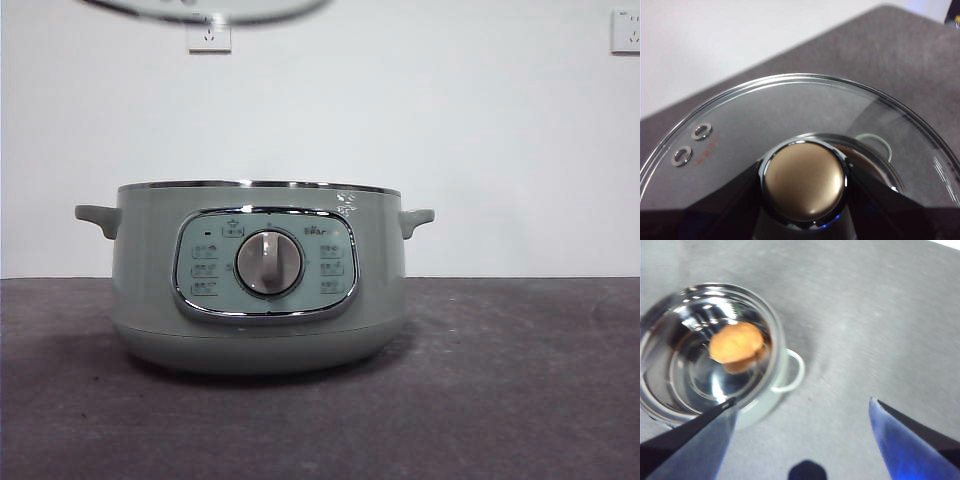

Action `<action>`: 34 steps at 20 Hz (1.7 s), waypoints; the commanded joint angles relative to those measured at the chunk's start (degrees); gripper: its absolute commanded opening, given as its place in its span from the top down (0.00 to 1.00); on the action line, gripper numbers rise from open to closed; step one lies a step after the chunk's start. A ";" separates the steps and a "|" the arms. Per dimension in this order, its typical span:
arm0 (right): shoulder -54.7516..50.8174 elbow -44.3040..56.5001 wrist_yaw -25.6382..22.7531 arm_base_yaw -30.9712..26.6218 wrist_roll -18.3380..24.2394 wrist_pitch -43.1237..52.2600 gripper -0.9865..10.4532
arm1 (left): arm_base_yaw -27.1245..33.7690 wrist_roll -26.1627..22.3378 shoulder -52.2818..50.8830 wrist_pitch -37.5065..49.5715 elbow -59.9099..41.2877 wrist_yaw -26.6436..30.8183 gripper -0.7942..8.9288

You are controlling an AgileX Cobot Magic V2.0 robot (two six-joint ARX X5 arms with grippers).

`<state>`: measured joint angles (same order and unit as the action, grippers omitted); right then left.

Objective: Pick up the potato,open the lid,put the potato in the pot,close the lid

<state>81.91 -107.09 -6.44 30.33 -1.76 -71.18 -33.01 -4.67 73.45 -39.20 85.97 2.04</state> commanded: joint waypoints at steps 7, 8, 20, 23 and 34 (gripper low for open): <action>-5.57 0.09 -0.20 -5.92 -1.18 -5.20 0.53 | -1.44 2.12 11.30 10.56 0.63 -1.05 0.93; -6.10 0.09 -0.20 -6.43 -1.18 -5.68 0.53 | -1.75 2.14 12.59 10.97 0.63 -1.05 0.93; -8.76 0.11 -2.99 -8.68 -1.07 -7.13 0.53 | -2.67 6.64 17.11 15.89 -8.22 -0.66 0.93; -8.74 0.09 -2.99 -8.68 -1.09 -7.13 0.53 | -2.78 7.50 17.07 15.76 -8.44 -0.57 0.93; -8.83 0.09 -3.02 -8.68 -1.11 -7.10 0.53 | -1.40 7.48 17.00 11.89 -8.44 2.05 0.93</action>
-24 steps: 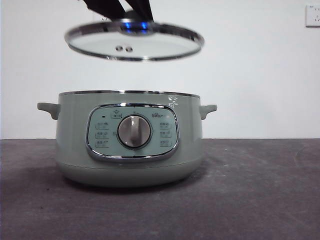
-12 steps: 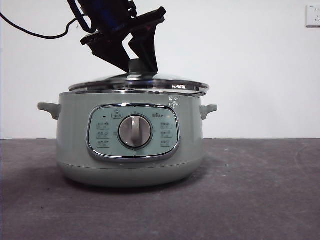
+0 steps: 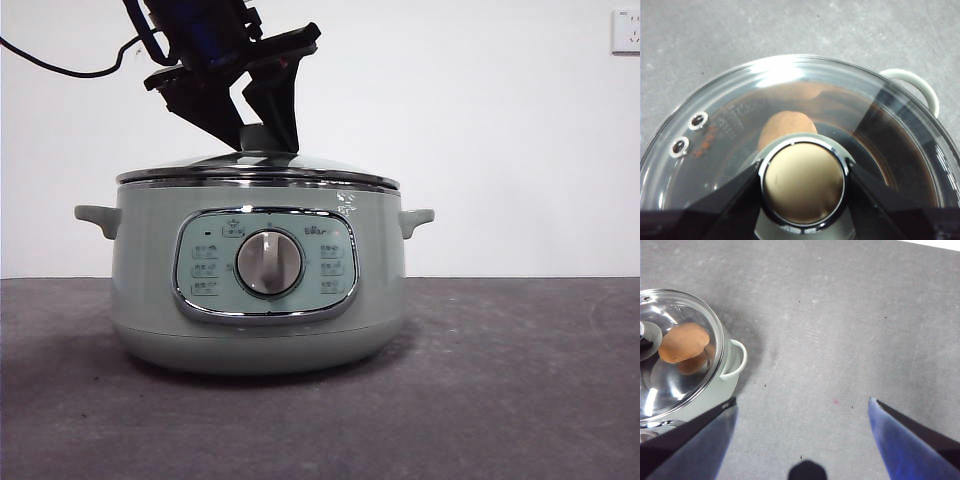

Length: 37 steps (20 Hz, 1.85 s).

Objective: Pick up the potato,open the lid,put the potato in the pot,close the lid

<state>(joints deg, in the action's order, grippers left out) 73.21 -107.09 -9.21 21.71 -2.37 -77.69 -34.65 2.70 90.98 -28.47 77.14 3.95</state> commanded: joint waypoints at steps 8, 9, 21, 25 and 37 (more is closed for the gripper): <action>-0.13 0.11 -0.17 -0.07 -0.52 -0.52 0.53 | 0.42 0.02 -0.52 -2.91 0.39 0.48 0.91; -0.13 0.09 -0.15 -0.07 -0.52 -0.52 0.53 | 0.81 -0.02 -0.52 -3.10 0.39 0.44 0.82; -0.15 0.70 6.51 0.11 -0.46 2.54 0.53 | 0.94 -0.13 -14.29 -3.10 0.94 0.09 0.50; -1.79 5.31 7.76 0.52 -0.50 4.72 0.54 | 0.85 -0.24 -26.27 -7.21 0.94 0.02 0.50; -30.60 39.08 7.32 1.36 -1.22 27.74 0.93 | 0.85 -4.17 -50.01 -21.16 -3.58 5.03 0.93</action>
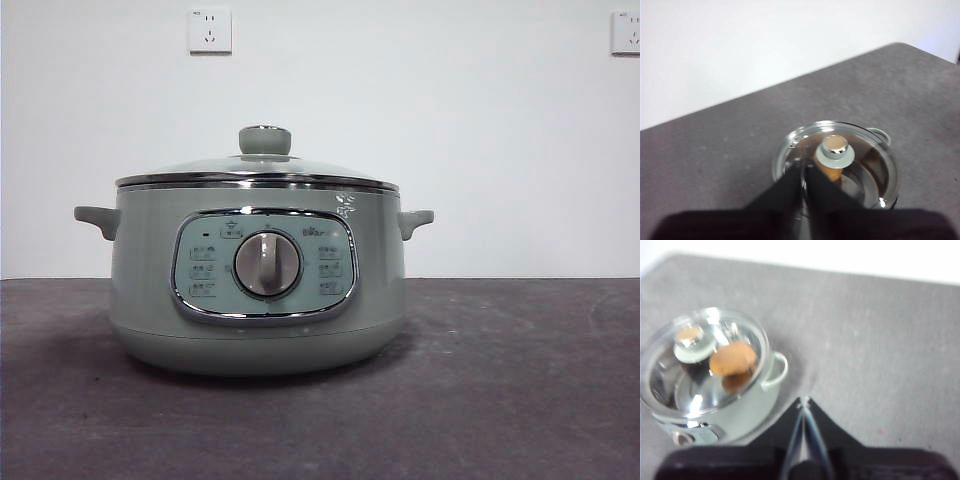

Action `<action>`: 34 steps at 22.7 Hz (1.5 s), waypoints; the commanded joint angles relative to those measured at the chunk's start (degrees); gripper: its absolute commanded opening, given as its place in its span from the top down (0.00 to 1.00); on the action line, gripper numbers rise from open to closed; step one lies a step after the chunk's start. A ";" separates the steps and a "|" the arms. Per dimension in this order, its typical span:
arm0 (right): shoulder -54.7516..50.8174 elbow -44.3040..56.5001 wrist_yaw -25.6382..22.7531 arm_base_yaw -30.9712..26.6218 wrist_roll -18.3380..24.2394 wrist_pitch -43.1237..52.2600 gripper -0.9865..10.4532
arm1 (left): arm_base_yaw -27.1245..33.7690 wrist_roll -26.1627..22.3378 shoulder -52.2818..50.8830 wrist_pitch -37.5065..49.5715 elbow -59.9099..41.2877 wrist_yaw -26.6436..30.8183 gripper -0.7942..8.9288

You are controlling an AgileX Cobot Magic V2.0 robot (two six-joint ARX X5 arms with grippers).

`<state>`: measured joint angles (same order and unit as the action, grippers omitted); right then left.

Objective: Pick up the potato,open the lid,put the potato in the pot,close the lid

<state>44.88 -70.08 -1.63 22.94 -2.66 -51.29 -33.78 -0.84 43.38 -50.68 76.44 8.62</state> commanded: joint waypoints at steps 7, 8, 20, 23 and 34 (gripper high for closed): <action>-12.94 12.15 -0.22 0.13 -3.50 7.43 0.93 | -0.02 5.27 -16.31 11.34 -22.51 0.20 0.93; -12.87 12.15 -0.24 0.11 -4.24 7.43 0.93 | -0.02 7.54 -16.31 10.29 -22.51 0.17 0.92; -12.22 12.15 -0.22 0.11 -6.34 7.04 0.91 | 0.00 9.68 -11.87 5.07 -22.51 0.26 0.92; -12.22 12.15 -0.22 0.11 -6.34 7.04 0.91 | 0.00 9.68 -10.43 5.16 -22.51 0.26 0.92; -12.22 12.15 -0.22 0.11 -6.34 7.04 0.91 | 7.87 8.20 -12.61 7.63 -23.63 0.26 0.92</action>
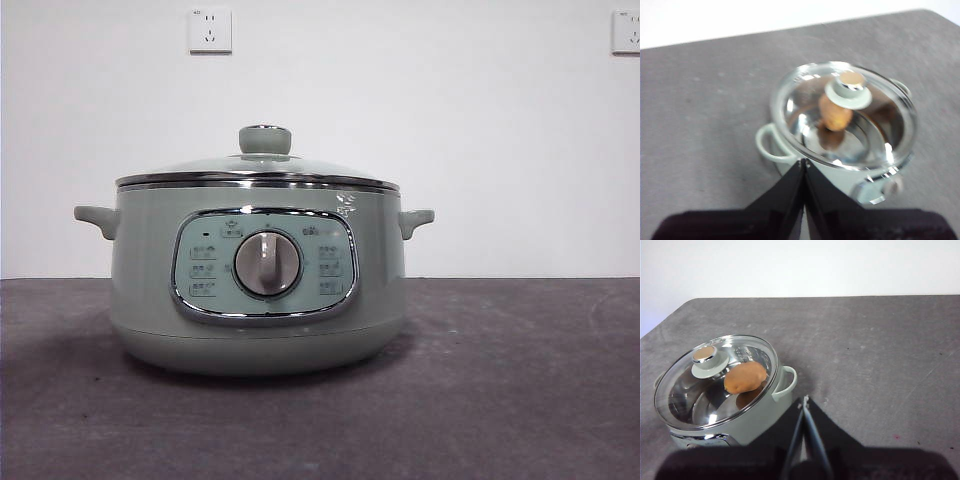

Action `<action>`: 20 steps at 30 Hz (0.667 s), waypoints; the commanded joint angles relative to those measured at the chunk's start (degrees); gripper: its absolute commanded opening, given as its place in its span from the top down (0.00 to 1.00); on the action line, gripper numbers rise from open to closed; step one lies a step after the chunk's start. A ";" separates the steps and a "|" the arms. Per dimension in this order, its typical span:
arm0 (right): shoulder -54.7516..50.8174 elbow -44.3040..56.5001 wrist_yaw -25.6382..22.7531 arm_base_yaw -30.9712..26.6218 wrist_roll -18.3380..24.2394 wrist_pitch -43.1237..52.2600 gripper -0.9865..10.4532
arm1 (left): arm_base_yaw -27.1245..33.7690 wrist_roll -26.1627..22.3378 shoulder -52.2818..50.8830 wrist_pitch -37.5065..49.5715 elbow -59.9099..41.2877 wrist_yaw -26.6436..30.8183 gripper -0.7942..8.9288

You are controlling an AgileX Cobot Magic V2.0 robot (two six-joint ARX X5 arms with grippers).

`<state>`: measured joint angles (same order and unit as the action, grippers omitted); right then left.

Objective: Pick up the potato,open the lid,put the potato in the pot,close the lid

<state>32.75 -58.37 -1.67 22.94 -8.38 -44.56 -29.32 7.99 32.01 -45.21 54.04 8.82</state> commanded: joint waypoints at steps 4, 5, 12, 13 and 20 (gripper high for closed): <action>-0.07 0.44 -0.13 0.11 -0.61 0.31 0.91 | 11.93 -0.28 -5.16 10.25 -6.64 -0.33 0.92; -0.07 0.44 -0.15 0.11 -0.61 0.28 0.91 | 14.10 -0.28 -6.54 12.70 -8.85 -0.48 0.92; -0.07 0.44 -0.17 0.11 -0.61 0.31 0.91 | 25.57 -0.70 -16.13 28.09 -27.19 -6.97 0.92; -0.07 0.44 -0.15 0.11 -0.61 0.31 0.91 | 26.58 -0.72 -17.03 29.79 -29.48 -7.69 0.92; -0.07 0.44 -0.20 0.11 -0.61 0.28 0.91 | 31.28 -1.05 -21.99 36.96 -43.15 -7.78 0.92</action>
<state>32.77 -58.37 -1.67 22.94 -8.38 -44.56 1.54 7.92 10.68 -9.34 12.08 0.99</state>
